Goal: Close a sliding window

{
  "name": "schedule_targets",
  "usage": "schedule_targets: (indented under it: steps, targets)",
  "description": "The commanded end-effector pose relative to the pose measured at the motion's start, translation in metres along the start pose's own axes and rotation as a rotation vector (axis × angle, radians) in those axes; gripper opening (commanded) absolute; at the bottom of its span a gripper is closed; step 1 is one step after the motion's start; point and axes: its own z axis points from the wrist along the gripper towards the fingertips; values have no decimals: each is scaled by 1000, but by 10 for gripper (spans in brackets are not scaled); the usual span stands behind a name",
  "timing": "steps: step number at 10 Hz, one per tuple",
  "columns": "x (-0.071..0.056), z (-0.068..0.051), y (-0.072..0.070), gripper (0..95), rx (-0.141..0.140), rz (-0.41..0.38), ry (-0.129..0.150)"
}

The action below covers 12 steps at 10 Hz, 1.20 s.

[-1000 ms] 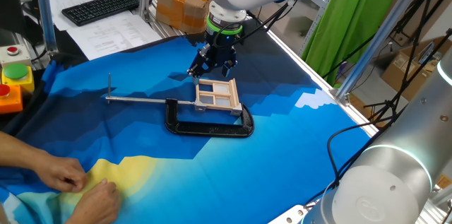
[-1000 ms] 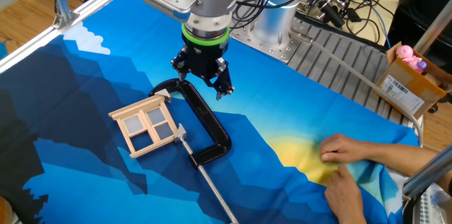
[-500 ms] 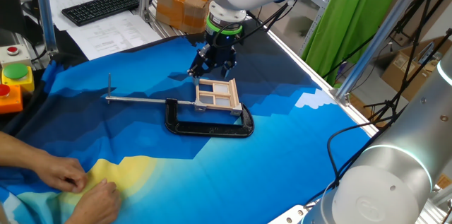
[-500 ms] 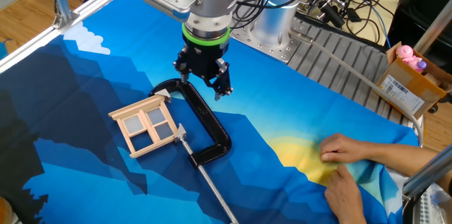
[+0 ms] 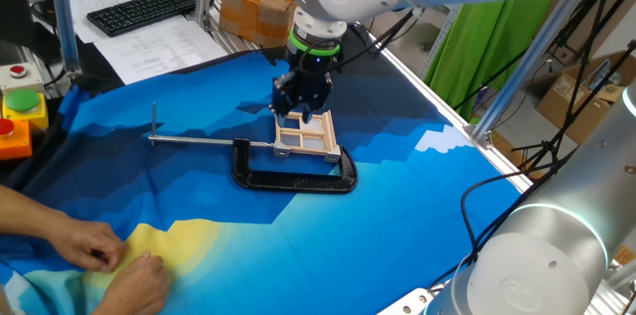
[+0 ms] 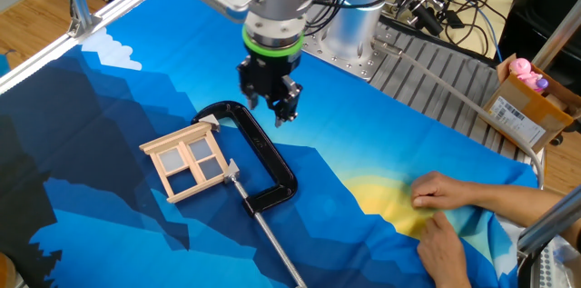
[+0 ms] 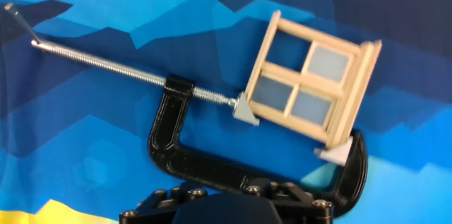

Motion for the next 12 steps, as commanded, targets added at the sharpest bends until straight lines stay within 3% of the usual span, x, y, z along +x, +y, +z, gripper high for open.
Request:
schedule_targets:
  steps: [1,8,10,12]
  targets:
    - [0,0,1,0,-1,-1,3]
    - [1,1,2,0,-7,44,22]
    - [6,3,1,0,0,78,15]
    - [8,7,2,0,-12,88,1]
